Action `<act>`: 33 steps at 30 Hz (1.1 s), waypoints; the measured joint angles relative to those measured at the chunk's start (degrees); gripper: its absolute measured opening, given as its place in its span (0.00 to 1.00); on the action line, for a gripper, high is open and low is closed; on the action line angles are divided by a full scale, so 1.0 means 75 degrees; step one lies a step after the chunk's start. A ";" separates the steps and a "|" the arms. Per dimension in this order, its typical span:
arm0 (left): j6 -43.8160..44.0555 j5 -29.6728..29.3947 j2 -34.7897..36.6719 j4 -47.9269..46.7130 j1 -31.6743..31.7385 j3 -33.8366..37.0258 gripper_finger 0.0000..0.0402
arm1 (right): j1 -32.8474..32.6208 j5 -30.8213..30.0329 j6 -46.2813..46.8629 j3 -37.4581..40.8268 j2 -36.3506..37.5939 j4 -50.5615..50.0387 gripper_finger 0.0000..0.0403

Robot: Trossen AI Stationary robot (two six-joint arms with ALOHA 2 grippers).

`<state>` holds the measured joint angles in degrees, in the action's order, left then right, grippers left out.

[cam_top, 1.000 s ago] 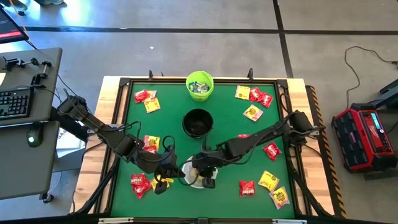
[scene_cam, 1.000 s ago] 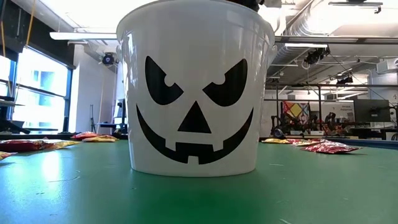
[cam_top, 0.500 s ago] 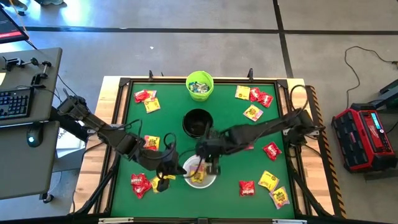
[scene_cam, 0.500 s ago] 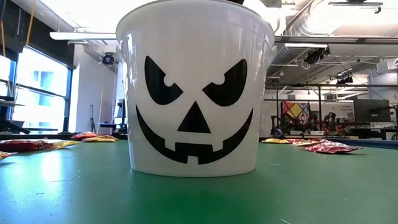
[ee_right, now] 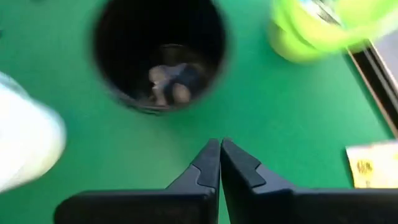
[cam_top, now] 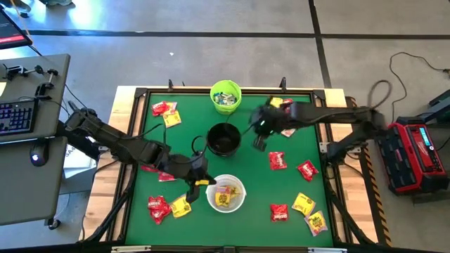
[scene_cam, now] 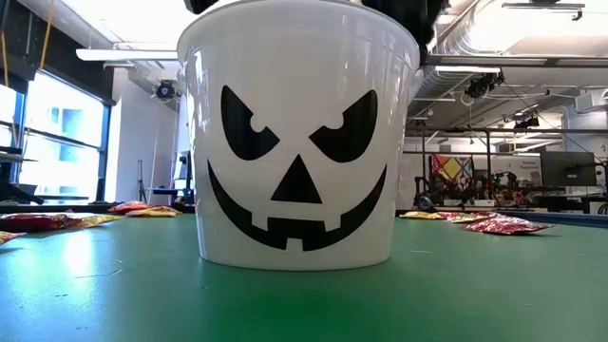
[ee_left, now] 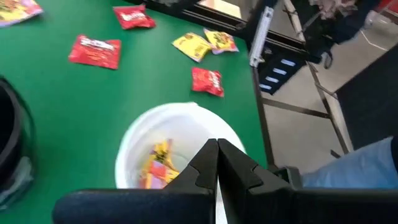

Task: Sort candy by brand, put in halloween buckets
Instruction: Put the yellow chocolate into the white bucket

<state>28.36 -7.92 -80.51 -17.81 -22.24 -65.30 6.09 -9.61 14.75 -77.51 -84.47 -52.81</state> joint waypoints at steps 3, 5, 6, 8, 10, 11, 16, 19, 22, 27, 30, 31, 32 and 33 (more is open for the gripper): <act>-0.0015 0.0205 0.0000 -0.0008 0.0363 0.0000 0.00 | 0.1082 0.0363 0.0356 0.1362 0.0825 0.0780 0.00; -0.0015 0.0294 0.0000 -0.0002 0.0617 0.0000 0.00 | 0.1881 0.0538 0.0748 0.2017 0.1244 0.1118 0.00; -0.0013 0.0351 0.0000 -0.0005 0.0747 0.0000 0.00 | 0.2286 0.0557 0.0926 0.2298 0.1374 0.1270 0.00; -0.0014 0.0427 0.0000 -0.0002 0.1017 0.0000 0.00 | 0.3040 0.0560 0.1023 0.2741 0.1466 0.1490 0.02; -0.0015 0.0556 0.0000 -0.0002 0.1300 0.0000 0.00 | 0.3737 0.0607 0.1033 0.3092 0.1445 0.1817 0.05; -0.0015 0.0633 0.0000 -0.0002 0.1445 0.0000 0.00 | 0.4060 0.0729 0.1034 0.3231 0.1394 0.2078 0.08; -0.0012 0.0769 0.0000 0.0004 0.2068 0.0000 0.00 | 0.5323 0.1315 0.1043 0.3691 0.0758 0.3185 0.25; -0.0012 0.0777 0.0000 0.0004 0.2306 0.0000 0.00 | 0.5813 0.1175 0.0972 0.3699 0.0285 0.3540 0.35; -0.0011 0.0777 0.0000 0.0007 0.2476 0.0000 0.00 | 0.6173 0.1194 0.0750 0.3700 -0.0153 0.4063 0.42; 0.0003 0.0774 0.0000 -0.0008 0.2685 0.0000 0.00 | 0.6551 0.1246 0.0565 0.3700 -0.0852 0.4379 0.47; 0.0014 0.0765 0.0000 -0.0005 0.2780 0.0000 0.00 | 0.6648 0.1260 0.0362 0.3700 -0.1203 0.4610 0.47; 0.0016 0.0763 0.0000 -0.0007 0.2798 0.0000 0.00 | 0.6655 0.1290 0.0307 0.3700 -0.1293 0.4679 0.47; 0.0029 0.0764 0.0000 -0.0008 0.2827 0.0000 0.00 | 0.6653 0.1316 0.0260 0.3700 -0.1365 0.4801 0.46; 0.0068 0.0764 0.0000 -0.0009 0.2837 0.0000 0.00 | 0.6653 0.1329 0.0227 0.3700 -0.1429 0.4931 0.46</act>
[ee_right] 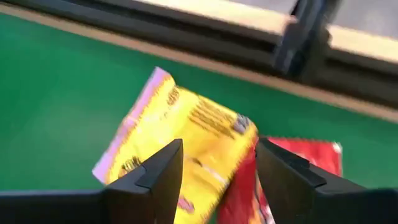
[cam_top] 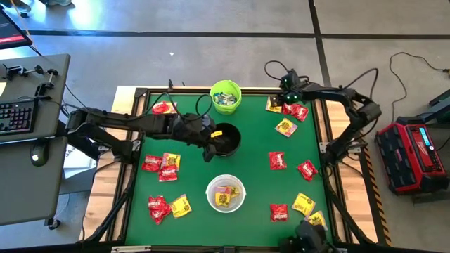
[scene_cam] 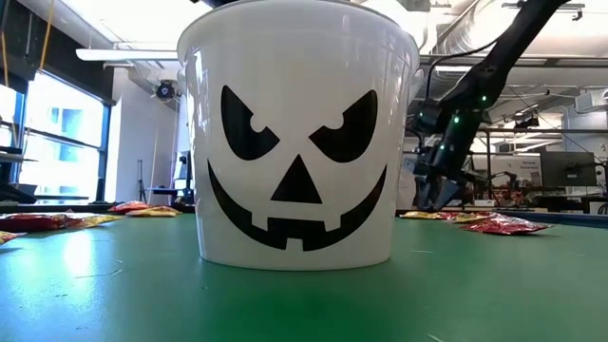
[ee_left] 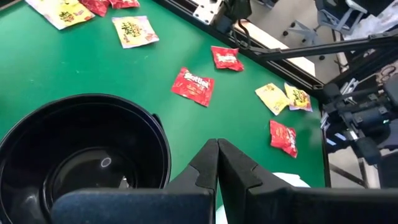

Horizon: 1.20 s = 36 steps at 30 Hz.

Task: Sort candy by brand, put in halloween buckets
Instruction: Put the yellow chocolate into the white bucket

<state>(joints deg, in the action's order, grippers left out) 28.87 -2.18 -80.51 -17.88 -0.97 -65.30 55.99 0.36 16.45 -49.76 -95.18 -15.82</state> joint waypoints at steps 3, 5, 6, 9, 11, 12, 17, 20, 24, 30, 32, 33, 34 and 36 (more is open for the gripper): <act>0.0070 -0.0005 0.0000 -0.0002 0.0034 0.0000 0.00 | 0.0000 0.0015 -0.0068 0.0000 -0.0163 0.0269 0.45; 0.0124 -0.0008 0.0000 -0.0002 0.0037 0.0000 0.00 | -0.0003 0.0017 -0.0155 0.0000 -0.0255 0.0465 0.43; 0.0137 -0.0010 0.0000 -0.0006 0.0035 0.0000 0.00 | -0.0003 0.0015 -0.0188 0.0000 -0.0305 0.0532 0.43; 0.0205 -0.0019 0.0000 -0.0010 0.0034 0.0000 0.00 | 0.0000 0.0023 -0.0172 -0.0006 -0.0495 0.0658 0.40; 0.0268 -0.0022 0.0000 -0.0010 0.0034 0.0000 0.00 | -0.0003 0.0046 -0.0172 -0.0024 -0.0613 0.0708 0.38; 0.0278 -0.0022 0.0000 -0.0010 0.0034 0.0000 0.00 | -0.0003 0.0066 -0.0179 -0.0033 -0.0670 0.0715 0.37; 0.0326 -0.0022 0.0000 -0.0010 0.0034 0.0000 0.00 | -0.0003 0.0096 -0.0211 -0.0041 -0.0751 0.0788 0.24; 0.0328 -0.0022 0.0000 -0.0010 0.0034 0.0000 0.00 | -0.0003 0.0071 -0.0344 -0.0017 -0.0662 0.0836 0.12; 0.0328 -0.0022 0.0000 -0.0013 0.0034 0.0000 0.00 | -0.0003 0.0077 -0.0516 0.0003 -0.0455 0.0747 0.02; 0.0339 -0.0003 0.0000 -0.0176 0.0025 0.0000 0.00 | -0.0064 0.0289 -0.0600 0.0003 0.0172 0.0630 0.01; 0.0349 0.0002 0.0047 -0.0353 0.0009 0.0000 0.00 | -0.0142 0.0399 -0.0606 0.0003 0.0501 0.0518 0.00; 0.0347 0.0001 0.0074 -0.0400 -0.0008 0.0000 0.00 | -0.0215 0.0425 -0.0606 0.0003 0.0688 0.0439 0.00; 0.0320 0.0001 0.0120 -0.0400 -0.0032 0.0000 0.00 | -0.0289 0.0434 -0.0606 0.0003 0.0883 0.0350 0.00; 0.0178 -0.0003 0.0244 -0.0560 -0.0076 0.0000 0.00 | -0.0486 0.0516 -0.0606 0.0003 0.1329 0.0119 0.00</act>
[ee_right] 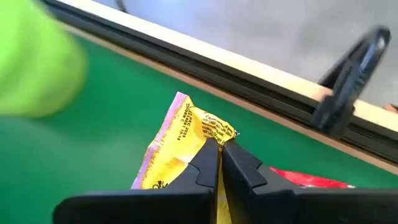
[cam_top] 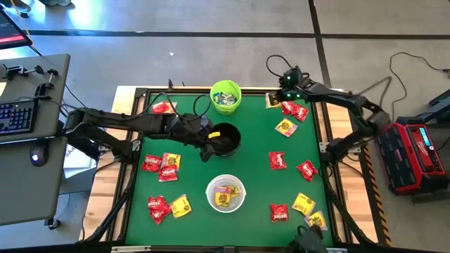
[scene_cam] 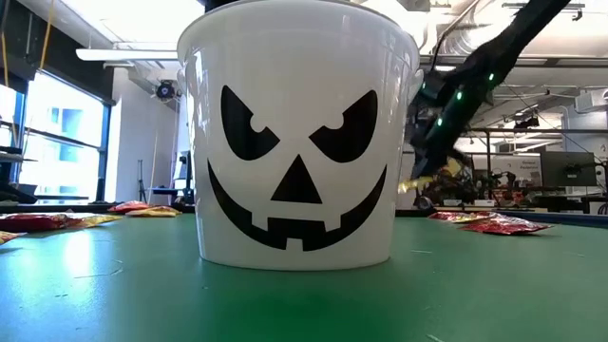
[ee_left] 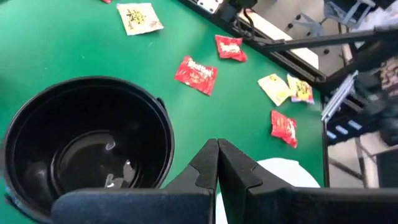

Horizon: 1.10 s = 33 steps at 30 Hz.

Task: Sort candy by brand, put in halloween buckets
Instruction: Put the yellow chocolate into the white bucket

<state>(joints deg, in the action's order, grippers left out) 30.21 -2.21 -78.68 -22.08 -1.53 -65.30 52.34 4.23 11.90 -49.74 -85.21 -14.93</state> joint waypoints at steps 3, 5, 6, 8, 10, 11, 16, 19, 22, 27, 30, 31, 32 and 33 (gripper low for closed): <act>-0.0187 -0.0008 0.0206 -0.0126 -0.0071 0.0000 0.00 | -0.0498 0.0049 -0.0037 0.0000 0.0755 -0.0368 0.00; -0.0381 -0.0022 0.0384 -0.0168 -0.0131 0.0000 0.00 | -0.0998 -0.0017 -0.0020 0.0000 0.1279 -0.0559 0.00; -0.0473 -0.0025 0.0472 -0.0169 -0.0165 0.0000 0.00 | -0.1275 -0.0043 0.0059 0.0000 0.1539 -0.0680 0.00; -0.0637 -0.0022 0.0651 -0.0293 -0.0228 0.0000 0.00 | -0.1950 -0.0107 0.0294 0.0000 0.2024 -0.0787 0.00; -0.0718 -0.0022 0.0807 -0.0443 -0.0303 0.0000 0.00 | -0.2761 -0.0322 0.0525 0.0000 0.2451 -0.0872 0.00; -0.0770 -0.0020 0.0886 -0.0557 -0.0338 0.0000 0.00 | -0.3203 -0.0495 0.0654 0.0000 0.2620 -0.0912 0.00; -0.0917 -0.0022 0.1155 -0.0981 -0.0578 0.0000 0.00 | -0.5529 -0.1774 0.1670 -0.0003 0.3063 -0.0946 0.00; -0.1021 -0.0023 0.1257 -0.1081 -0.0742 0.0000 0.00 | -0.6910 -0.2664 0.2397 -0.0003 0.3028 -0.0889 0.00; -0.1109 -0.0021 0.1280 -0.1079 -0.0896 0.0000 0.00 | -0.8150 -0.3454 0.2990 -0.0003 0.2785 -0.0665 0.00; -0.1120 -0.0077 0.1286 -0.1083 -0.1135 0.0000 0.00 | -0.9667 -0.4373 0.3766 -0.0385 0.1983 -0.0356 0.00; -0.1119 -0.0268 0.1283 -0.1088 -0.1283 0.0000 0.00 | -1.0247 -0.4717 0.3751 -0.1024 0.1303 -0.0440 0.00; -0.1120 -0.0332 0.1283 -0.1085 -0.1331 0.0000 0.00 | -1.0356 -0.4744 0.3740 -0.1274 0.1070 -0.0503 0.00; -0.1120 -0.0387 0.1283 -0.1085 -0.1379 0.0000 0.00 | -1.0447 -0.4748 0.3724 -0.1521 0.0832 -0.0610 0.00; -0.1120 -0.0427 0.1283 -0.1088 -0.1419 0.0000 0.00 | -1.0512 -0.4761 0.3712 -0.1769 0.0585 -0.0777 0.00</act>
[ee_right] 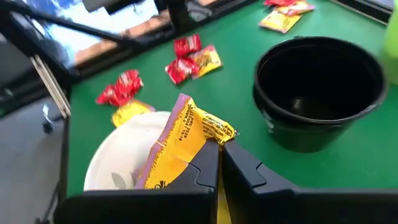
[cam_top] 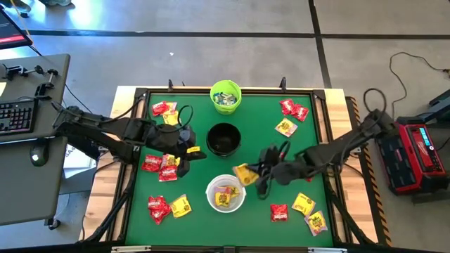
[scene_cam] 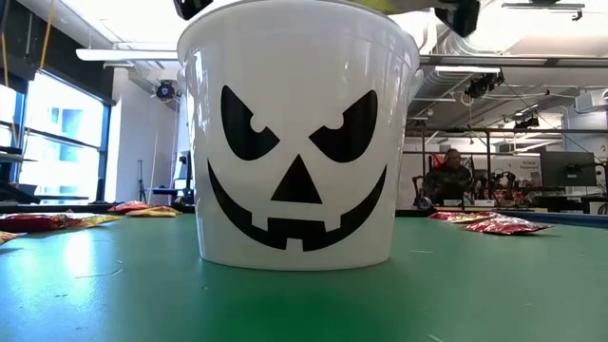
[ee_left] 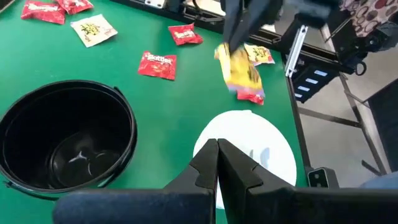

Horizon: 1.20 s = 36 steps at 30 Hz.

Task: Sort candy by brand, put in halloween buckets
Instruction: Put the yellow chocolate into the white bucket

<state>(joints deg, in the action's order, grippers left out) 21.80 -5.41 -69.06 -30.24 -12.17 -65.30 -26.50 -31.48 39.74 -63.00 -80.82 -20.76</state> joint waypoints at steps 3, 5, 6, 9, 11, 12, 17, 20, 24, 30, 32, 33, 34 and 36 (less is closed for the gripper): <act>0.0003 -0.0111 0.0000 0.0003 -0.0116 0.0000 0.00 | -0.0108 -0.0001 -0.0017 -0.0635 -0.0715 -0.0409 0.00; 0.0003 -0.0210 0.0000 0.0009 -0.0196 0.0000 0.00 | -0.0137 -0.0002 -0.0017 -0.1015 -0.1135 -0.0513 0.00; 0.0003 -0.0238 0.0000 0.0006 -0.0229 0.0000 0.00 | -0.0137 -0.0001 -0.0017 -0.1189 -0.1332 -0.0543 0.00; 0.0006 -0.0365 0.0000 0.0009 -0.0352 0.0000 0.00 | -0.0126 -0.0007 -0.0017 -0.1676 -0.1896 -0.0706 0.00; 0.0009 -0.0424 0.0000 0.0006 -0.0422 0.0000 0.00 | -0.0093 -0.0007 -0.0024 -0.1959 -0.2249 -0.0865 0.00; 0.0009 -0.0467 0.0000 0.0012 -0.0459 0.0000 0.00 | -0.0068 -0.0006 -0.0039 -0.2096 -0.2411 -0.0937 0.00; 0.0079 -0.0626 -0.0003 0.0004 -0.0658 0.0000 0.00 | -0.0012 0.0028 -0.0100 -0.2551 -0.3094 -0.1065 0.00; 0.0208 -0.0695 -0.0003 -0.0010 -0.0772 0.0000 0.00 | -0.0015 0.0030 -0.0098 -0.2658 -0.3324 -0.1047 0.00; 0.0472 -0.0760 -0.0003 -0.0063 -0.0838 0.0000 0.00 | 0.0017 0.0092 0.0129 -0.2632 -0.3482 -0.1090 0.00; 0.0685 -0.1132 -0.0003 -0.0452 -0.0858 0.0000 0.00 | 0.0139 0.0475 0.0059 -0.2628 -0.3638 -0.1060 0.00; 0.0751 -0.1216 -0.0003 -0.0583 -0.0857 0.0000 0.00 | 0.0179 0.0673 0.0051 -0.2626 -0.3690 -0.1046 0.00; 0.0810 -0.1246 -0.0003 -0.0652 -0.0856 0.0000 0.00 | 0.0193 0.0698 0.0049 -0.2624 -0.3701 -0.1047 0.00; 0.0847 -0.1250 -0.0003 -0.0723 -0.0853 0.0000 0.00 | 0.0202 0.0703 0.0060 -0.2618 -0.3703 -0.1053 0.00; 0.0979 -0.1320 -0.0003 -0.0849 -0.0850 0.0000 0.00 | 0.0237 0.0710 0.0051 -0.2617 -0.3703 -0.1012 0.01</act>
<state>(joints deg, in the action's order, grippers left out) 29.15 -15.30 -69.08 -36.61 -18.55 -65.30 -24.73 -26.16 40.12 -82.63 -108.60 -28.34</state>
